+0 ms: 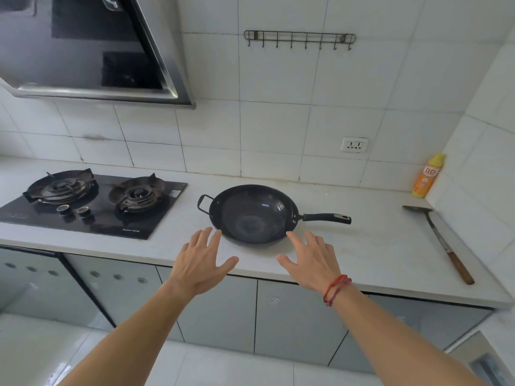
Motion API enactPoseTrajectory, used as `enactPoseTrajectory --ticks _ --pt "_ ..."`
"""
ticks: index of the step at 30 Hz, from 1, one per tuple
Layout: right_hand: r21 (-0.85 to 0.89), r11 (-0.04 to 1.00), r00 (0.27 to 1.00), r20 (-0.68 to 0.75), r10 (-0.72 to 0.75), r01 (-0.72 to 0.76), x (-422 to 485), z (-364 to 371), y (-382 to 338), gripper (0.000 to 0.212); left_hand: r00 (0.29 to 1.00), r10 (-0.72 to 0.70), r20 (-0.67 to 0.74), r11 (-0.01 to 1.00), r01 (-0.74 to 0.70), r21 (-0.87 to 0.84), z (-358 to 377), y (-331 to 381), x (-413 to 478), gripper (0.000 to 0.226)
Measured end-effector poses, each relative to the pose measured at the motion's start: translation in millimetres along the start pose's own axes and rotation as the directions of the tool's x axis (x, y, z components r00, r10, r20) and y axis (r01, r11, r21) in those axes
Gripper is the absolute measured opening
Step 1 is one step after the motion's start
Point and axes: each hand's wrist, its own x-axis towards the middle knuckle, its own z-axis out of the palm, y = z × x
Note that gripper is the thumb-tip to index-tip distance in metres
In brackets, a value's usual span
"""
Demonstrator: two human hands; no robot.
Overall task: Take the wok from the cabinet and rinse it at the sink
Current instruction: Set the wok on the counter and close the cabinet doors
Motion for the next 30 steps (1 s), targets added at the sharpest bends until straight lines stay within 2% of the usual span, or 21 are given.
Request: enactPoseTrajectory --ticks 12,21,26,30 --pt "-0.015 1.000 0.998 0.068 0.019 -0.018 44.9 15.0 22.2 0.067 0.999 -0.032 0.029 0.999 0.031 0.014 11.6 0.8 43.3 0.107" --pt "-0.036 0.998 0.995 0.079 0.057 -0.055 123.1 46.7 15.7 0.067 1.000 0.010 0.027 0.999 -0.009 -0.044 38.4 -24.3 135.2 0.105" --pt "-0.073 0.992 0.989 0.096 0.112 -0.106 187.3 62.2 8.0 0.069 0.999 0.006 0.045 0.995 -0.001 -0.095 57.7 -64.3 203.4 0.083" --pt "-0.091 0.985 0.983 0.094 0.157 -0.148 232.5 68.8 1.6 0.067 0.997 0.005 0.073 0.994 0.003 -0.107 68.0 -93.0 251.7 0.080"
